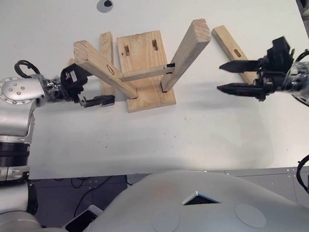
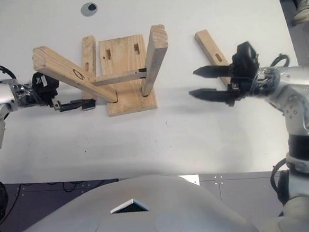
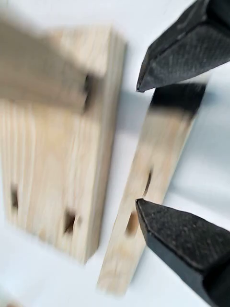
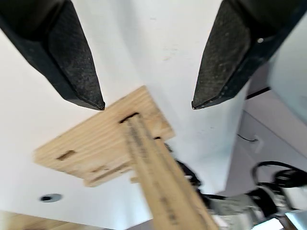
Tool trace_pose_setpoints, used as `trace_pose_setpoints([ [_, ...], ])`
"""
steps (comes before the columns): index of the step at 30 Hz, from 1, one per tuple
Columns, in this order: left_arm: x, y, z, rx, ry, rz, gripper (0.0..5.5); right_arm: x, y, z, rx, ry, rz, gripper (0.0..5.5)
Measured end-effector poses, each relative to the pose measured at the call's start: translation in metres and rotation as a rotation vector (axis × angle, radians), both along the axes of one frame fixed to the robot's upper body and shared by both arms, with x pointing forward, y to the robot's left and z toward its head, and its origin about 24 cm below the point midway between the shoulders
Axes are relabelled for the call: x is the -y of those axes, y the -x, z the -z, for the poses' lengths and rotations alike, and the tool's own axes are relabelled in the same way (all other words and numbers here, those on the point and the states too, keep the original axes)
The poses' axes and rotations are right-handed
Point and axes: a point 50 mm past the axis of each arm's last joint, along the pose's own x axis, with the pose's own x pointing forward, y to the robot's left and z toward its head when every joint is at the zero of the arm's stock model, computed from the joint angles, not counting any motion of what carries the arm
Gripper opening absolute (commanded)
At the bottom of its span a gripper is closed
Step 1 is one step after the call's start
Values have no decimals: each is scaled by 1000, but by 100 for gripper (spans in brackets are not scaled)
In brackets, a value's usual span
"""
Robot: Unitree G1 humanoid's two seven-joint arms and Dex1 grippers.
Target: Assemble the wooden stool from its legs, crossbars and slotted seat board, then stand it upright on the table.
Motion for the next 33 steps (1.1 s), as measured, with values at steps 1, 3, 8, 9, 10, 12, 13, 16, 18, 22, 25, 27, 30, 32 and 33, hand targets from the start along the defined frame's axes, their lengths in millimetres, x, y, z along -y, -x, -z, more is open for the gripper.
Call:
trace_pose_setpoints([
  [1,4,-7,0,40,23,-36,409,-11,3,1,3,-6,-31,335],
  [3,20,-15,5,81,96,-82,409,-39,8,9,4,-57,-58,335],
  [8,71,-7,15,47,187,36,409,-51,-16,26,37,44,136,335],
  [9,87,1,18,29,206,89,409,-49,-27,27,45,53,194,335],
  [10,97,6,18,22,218,121,409,-45,-35,27,60,68,249,335],
  [12,123,24,16,3,252,219,409,-31,-60,26,100,114,436,335],
  [13,130,31,18,-16,270,237,409,-25,-67,23,122,128,487,335],
  [16,131,38,21,-43,284,205,409,-19,-73,24,157,160,537,335],
  [18,124,34,19,-27,268,172,409,-19,-70,26,160,162,517,335],
  [22,102,9,11,47,236,45,409,-17,-60,32,148,168,463,335],
  [25,86,-37,-14,248,201,-95,409,8,-59,29,240,328,482,335],
  [27,79,-57,-16,341,135,-146,409,14,-54,33,236,360,469,335],
  [30,79,-76,3,371,49,-178,409,26,-40,42,178,428,391,335],
  [32,79,-78,29,311,1,-184,409,27,-14,47,47,443,219,335],
  [33,77,-77,40,282,-22,-186,409,24,0,47,-12,420,131,335],
])
